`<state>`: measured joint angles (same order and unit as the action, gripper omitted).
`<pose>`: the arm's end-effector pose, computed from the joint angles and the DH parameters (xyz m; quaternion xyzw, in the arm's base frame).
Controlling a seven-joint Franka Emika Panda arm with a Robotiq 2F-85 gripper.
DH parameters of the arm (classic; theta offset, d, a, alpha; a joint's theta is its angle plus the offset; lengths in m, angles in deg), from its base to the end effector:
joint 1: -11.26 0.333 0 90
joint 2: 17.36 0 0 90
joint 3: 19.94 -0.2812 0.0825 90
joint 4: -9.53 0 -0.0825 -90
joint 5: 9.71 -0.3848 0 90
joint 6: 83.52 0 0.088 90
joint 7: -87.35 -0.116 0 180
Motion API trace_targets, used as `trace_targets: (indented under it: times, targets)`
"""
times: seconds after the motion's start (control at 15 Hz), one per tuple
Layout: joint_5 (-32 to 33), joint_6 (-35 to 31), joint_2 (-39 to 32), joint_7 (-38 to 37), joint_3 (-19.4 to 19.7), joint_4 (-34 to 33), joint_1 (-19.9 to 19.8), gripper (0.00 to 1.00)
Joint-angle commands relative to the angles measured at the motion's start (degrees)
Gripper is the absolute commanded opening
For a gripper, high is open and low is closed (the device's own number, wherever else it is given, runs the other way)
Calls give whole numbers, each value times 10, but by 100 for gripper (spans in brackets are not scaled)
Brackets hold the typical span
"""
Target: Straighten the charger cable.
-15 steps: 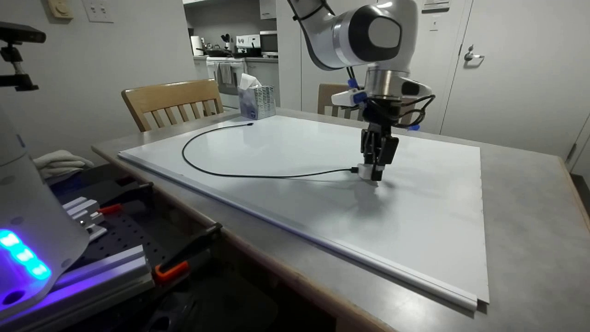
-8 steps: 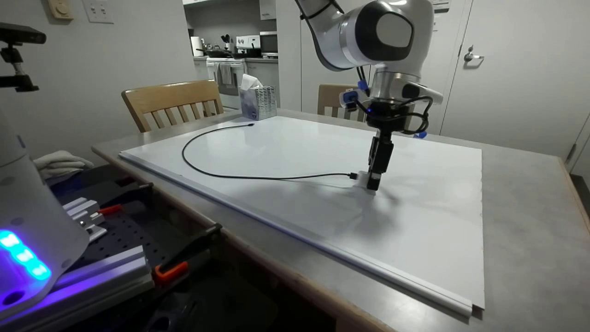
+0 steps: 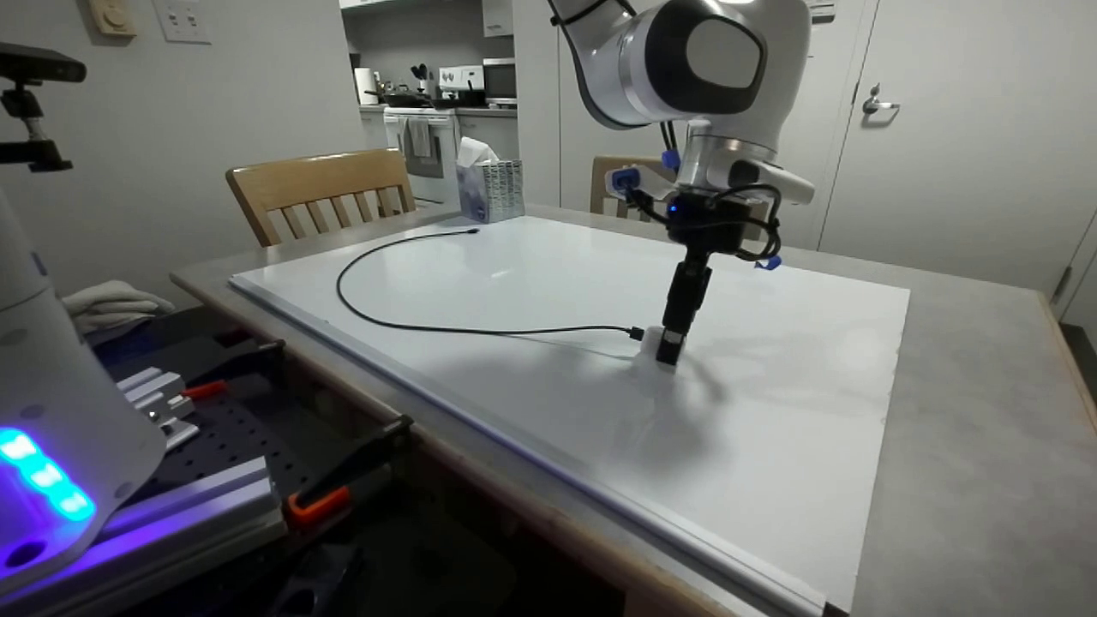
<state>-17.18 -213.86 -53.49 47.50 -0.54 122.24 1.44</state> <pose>0.4828 -0.2780 0.1060 0.7952 -0.5871 -0.1335 0.0714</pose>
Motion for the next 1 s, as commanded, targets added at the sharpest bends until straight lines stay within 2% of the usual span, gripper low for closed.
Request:
trace_targets:
  times: [0.0,0.33,0.6,0.93]
  targets:
    - [1,5,6,5,0,42,-11,27]
    - [16,-2,27,-13,13,56,0,27]
    - [30,-19,44,-62,39,76,8,27]
    - [77,-39,68,-89,68,107,8,27]
